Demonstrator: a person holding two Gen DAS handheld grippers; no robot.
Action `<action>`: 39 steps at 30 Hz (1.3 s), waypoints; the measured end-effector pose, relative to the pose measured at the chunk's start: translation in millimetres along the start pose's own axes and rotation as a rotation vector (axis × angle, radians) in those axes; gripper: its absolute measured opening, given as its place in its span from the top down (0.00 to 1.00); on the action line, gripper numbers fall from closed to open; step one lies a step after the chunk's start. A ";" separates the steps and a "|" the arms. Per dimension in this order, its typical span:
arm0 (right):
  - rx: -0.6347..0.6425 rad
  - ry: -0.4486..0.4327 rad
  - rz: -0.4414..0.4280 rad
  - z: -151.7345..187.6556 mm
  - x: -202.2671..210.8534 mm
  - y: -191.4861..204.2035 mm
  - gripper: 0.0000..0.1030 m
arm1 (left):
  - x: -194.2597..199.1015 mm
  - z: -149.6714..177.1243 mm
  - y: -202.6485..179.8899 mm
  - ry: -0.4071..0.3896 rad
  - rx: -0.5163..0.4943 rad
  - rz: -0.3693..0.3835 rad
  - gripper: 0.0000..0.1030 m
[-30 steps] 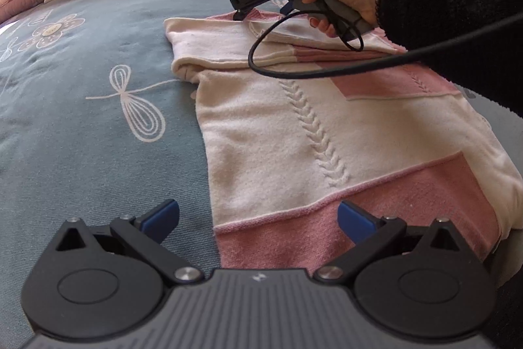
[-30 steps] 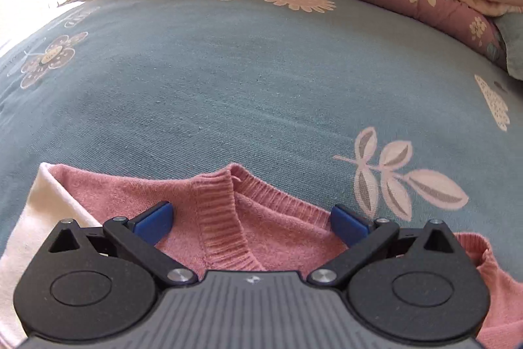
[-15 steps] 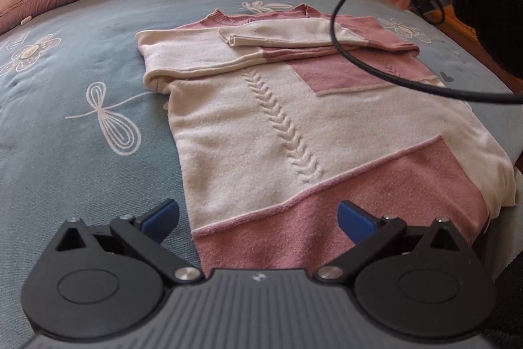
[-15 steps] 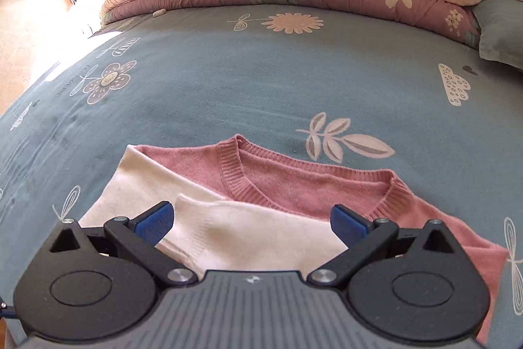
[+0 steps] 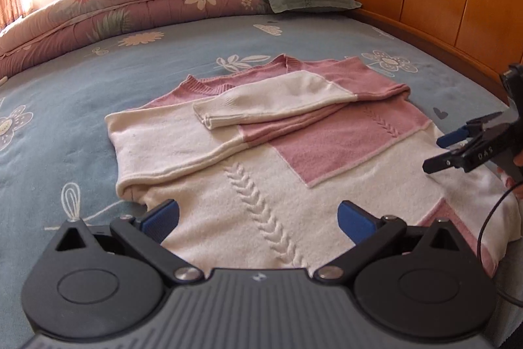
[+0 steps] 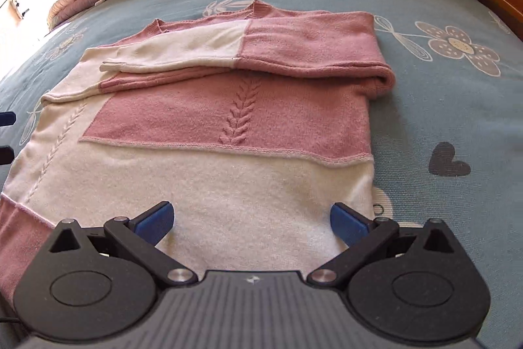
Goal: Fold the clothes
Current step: 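Withdraw the right gripper and move both grippers toward the sweater hem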
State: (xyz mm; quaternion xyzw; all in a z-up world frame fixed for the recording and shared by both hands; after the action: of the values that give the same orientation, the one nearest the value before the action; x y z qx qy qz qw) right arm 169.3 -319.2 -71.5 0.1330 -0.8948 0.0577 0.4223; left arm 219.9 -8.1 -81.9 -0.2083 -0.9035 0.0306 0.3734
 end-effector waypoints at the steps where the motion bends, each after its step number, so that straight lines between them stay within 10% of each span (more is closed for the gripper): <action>1: -0.002 -0.014 0.019 1.6 0.3 2.5 0.00 | -12.6 -5.7 0.6 -0.002 0.010 0.001 0.01; 5: 0.049 -0.004 0.084 0.7 -5.2 11.9 0.00 | -57.9 -10.0 10.4 0.051 0.047 -0.030 0.01; 16: 0.047 -0.039 0.067 2.6 -6.2 7.1 0.00 | -25.6 23.0 62.2 0.122 0.109 -0.163 0.01; 25: 0.002 -0.053 -0.043 -6.3 15.3 24.2 0.00 | 15.0 21.7 -12.1 0.066 0.038 0.060 0.01; 39: 0.139 0.003 0.010 59.7 46.1 24.0 0.00 | 32.2 96.1 -36.7 0.125 -0.022 -0.031 0.01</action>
State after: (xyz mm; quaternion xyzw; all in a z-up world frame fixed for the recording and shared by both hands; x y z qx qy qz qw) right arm 90.2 -317.9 -73.7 0.1575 -0.8886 0.1221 0.4131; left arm 120.4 -19.0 -121.9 -0.1997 -0.8817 0.0016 0.4274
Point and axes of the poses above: each gripper's, at about its wrist camera, not at the fingertips, and x roughly against the way its jaws point, y to its left, z to its underside, the point moved 4 cm from there along -x, roughly the way its jaws point, and after that the axes turned 13 degrees about x, right-handed, at the moved point
